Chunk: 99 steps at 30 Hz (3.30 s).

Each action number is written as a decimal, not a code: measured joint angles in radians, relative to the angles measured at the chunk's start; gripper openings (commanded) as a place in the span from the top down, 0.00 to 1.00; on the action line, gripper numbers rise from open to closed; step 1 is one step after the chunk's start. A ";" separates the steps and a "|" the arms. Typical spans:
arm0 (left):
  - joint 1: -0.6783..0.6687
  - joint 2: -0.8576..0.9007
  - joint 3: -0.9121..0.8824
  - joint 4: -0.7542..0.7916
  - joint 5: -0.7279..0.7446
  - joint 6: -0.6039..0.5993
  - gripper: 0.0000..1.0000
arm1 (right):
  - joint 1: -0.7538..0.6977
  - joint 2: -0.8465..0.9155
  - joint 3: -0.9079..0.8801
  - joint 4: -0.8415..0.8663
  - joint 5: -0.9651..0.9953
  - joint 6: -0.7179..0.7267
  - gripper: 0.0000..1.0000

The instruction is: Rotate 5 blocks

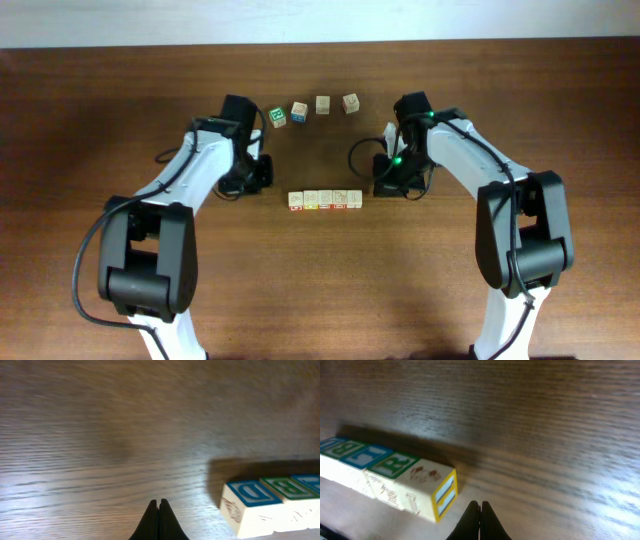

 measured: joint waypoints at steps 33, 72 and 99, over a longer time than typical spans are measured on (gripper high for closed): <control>-0.054 0.000 -0.081 0.138 0.182 -0.034 1.00 | 0.022 0.000 -0.035 -0.017 -0.053 -0.001 0.96; 0.089 0.000 -0.170 0.173 0.485 0.163 1.00 | -0.179 -0.092 -0.383 0.512 -0.462 -0.037 0.95; 0.051 0.000 -0.177 0.238 0.476 0.076 1.00 | -0.175 -0.069 -0.383 0.522 -0.461 -0.023 0.96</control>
